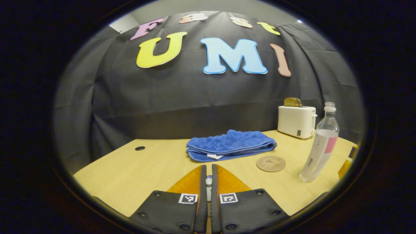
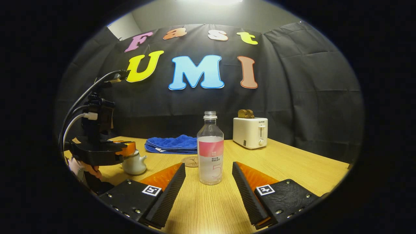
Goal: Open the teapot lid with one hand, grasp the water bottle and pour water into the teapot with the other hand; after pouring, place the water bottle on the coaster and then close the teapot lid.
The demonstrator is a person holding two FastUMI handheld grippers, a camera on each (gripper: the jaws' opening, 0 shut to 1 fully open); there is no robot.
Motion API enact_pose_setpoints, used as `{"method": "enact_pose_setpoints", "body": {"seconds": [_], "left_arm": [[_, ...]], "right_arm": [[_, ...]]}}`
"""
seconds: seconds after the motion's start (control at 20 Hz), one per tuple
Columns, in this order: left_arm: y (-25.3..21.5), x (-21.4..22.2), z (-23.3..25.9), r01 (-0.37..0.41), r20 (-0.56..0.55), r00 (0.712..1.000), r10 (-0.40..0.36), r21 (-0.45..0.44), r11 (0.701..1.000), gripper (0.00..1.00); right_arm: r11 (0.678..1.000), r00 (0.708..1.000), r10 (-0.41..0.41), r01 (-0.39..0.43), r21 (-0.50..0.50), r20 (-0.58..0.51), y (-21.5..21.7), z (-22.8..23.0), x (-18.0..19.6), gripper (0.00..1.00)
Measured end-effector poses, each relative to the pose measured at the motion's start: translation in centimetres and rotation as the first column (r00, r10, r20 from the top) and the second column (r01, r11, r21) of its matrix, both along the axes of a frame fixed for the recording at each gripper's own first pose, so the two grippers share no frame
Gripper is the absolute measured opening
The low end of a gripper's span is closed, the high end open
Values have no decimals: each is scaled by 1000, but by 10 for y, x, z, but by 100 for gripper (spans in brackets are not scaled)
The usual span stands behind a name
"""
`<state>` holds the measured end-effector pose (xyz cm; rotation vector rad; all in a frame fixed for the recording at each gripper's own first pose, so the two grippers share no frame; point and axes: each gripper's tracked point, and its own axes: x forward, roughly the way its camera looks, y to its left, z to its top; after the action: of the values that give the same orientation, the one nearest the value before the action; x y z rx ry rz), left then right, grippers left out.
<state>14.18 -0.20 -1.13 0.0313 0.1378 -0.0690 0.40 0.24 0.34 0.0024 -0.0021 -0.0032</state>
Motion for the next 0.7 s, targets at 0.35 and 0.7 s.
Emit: {"method": "enact_pose_setpoints", "body": {"seconds": [0.35,0.7], "left_arm": [[-4,-10,21,23,29,999,-21,-62,998,10],[6,-31,55,25,68,997,-21,-61,998,11]], "right_arm": [[1000,998,9,-8,-18,66,1,32,11,90],[1000,999,10,-9,-14,53,-3,34,21,90]]}}
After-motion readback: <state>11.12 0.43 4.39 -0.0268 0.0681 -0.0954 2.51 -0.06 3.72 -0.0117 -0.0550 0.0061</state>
